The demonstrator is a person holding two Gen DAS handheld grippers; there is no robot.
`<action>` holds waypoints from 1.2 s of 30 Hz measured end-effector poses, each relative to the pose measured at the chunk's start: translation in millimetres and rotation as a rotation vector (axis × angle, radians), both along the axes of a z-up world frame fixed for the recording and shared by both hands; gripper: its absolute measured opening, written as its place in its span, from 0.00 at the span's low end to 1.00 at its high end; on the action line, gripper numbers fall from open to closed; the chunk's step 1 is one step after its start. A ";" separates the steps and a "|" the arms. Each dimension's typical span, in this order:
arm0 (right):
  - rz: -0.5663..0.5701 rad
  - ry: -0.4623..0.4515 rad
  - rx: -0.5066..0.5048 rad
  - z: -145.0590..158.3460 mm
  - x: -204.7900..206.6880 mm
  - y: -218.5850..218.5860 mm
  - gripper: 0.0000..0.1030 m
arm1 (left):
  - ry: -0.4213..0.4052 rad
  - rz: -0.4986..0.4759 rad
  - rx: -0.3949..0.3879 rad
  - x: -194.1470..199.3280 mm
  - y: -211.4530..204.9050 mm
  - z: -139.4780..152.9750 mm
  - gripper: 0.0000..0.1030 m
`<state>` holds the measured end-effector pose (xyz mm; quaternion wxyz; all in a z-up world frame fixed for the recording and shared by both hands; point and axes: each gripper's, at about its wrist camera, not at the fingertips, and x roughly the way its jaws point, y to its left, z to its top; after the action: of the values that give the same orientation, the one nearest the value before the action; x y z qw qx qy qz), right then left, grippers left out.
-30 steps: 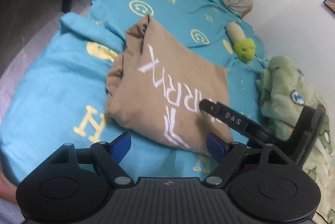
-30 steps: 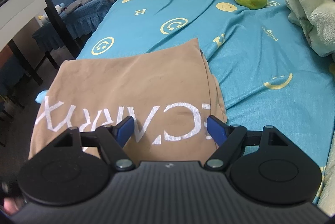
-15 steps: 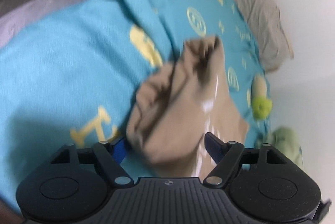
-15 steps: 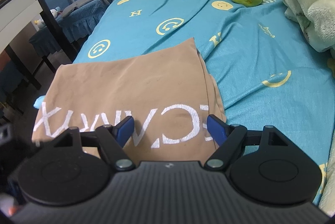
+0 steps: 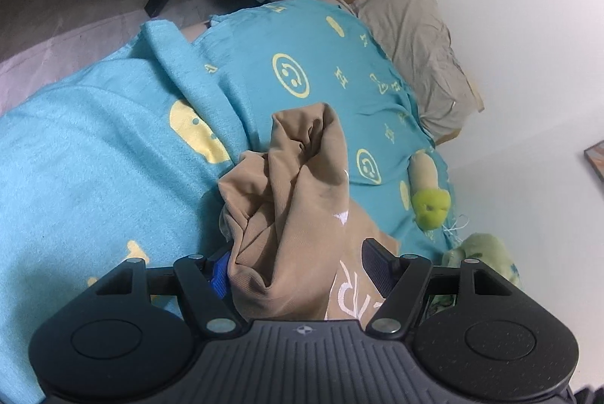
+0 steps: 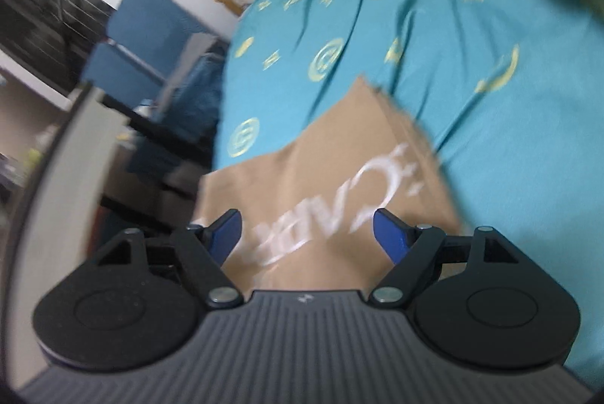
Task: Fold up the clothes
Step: 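Grasp the folded shirt bundle edges with both grippers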
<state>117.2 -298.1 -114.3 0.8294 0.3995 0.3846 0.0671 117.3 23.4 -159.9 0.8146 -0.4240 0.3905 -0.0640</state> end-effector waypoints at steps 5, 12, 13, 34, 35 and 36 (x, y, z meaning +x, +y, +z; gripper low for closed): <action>0.031 0.097 0.210 -25.0 -9.2 13.4 0.77 | 0.008 0.002 -0.016 4.2 2.1 -2.1 0.68; 0.030 0.273 0.471 -82.7 -2.9 36.1 0.77 | 0.019 0.001 -0.033 3.8 9.3 -3.1 0.68; 0.005 0.281 0.488 -88.4 -2.4 35.2 0.77 | 0.016 0.000 -0.032 3.6 9.5 -2.7 0.68; -0.369 0.164 0.368 -100.4 -10.5 -0.8 0.56 | 0.086 0.024 -0.112 5.2 18.3 -16.2 0.69; -0.364 0.162 0.348 -99.7 -9.2 -0.5 0.48 | 0.118 0.035 -0.143 6.8 21.2 -24.5 0.69; -0.360 0.161 0.328 -99.0 -8.0 -0.2 0.46 | 0.159 0.047 -0.176 8.9 24.5 -34.1 0.69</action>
<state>109.2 -298.3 -213.3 0.7190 0.5947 0.3560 -0.0520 126.2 47.9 -194.0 0.7420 -0.5066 0.4367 -0.0451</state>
